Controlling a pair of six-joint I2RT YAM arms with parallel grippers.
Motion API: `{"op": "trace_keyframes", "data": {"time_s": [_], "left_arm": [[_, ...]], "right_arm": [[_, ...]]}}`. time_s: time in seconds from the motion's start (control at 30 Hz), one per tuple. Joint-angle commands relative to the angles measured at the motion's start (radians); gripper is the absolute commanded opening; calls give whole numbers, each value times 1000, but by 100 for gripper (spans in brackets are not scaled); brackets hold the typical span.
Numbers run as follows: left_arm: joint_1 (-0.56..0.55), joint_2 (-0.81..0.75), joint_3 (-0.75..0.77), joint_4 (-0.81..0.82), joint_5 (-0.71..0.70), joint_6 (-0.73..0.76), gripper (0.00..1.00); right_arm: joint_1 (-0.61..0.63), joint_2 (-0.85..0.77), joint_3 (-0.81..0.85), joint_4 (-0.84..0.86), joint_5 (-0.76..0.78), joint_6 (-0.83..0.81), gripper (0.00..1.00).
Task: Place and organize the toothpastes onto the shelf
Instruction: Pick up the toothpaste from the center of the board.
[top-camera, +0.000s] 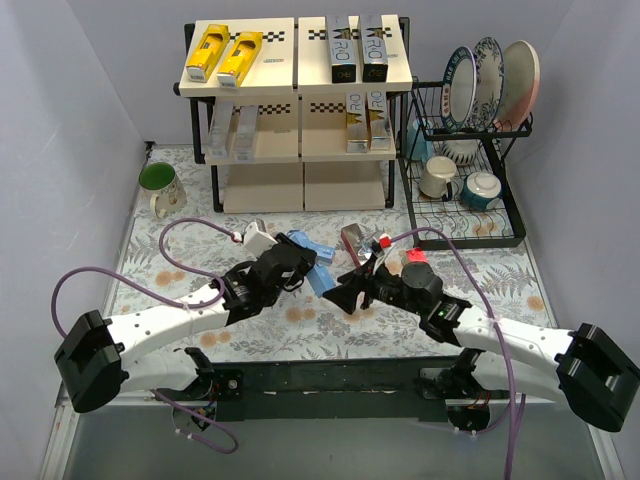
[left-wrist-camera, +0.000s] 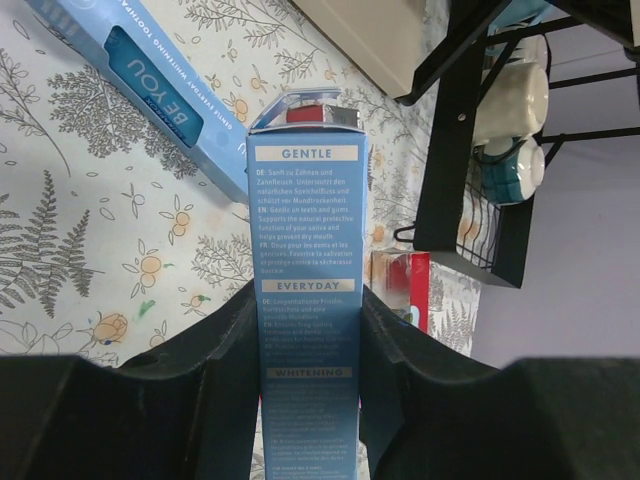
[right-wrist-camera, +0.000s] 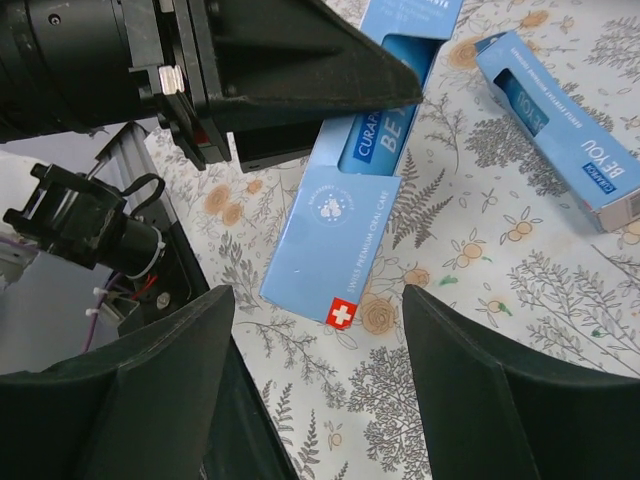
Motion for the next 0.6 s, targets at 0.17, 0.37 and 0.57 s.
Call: {"op": "trace_keyframes", "data": {"time_s": [0.17,0.37,0.57], "left_arm": [[4,-64,-38,113,-41,-21,25],[3,-67,-64,163,-18,-19,25],[3,-84,-90,214,-12,-10,27]], "right_arm": [[56,68,81,45,99,33,75],[68,89,95,40,150,47,70],[74,111,98,36,185,47,59]]}}
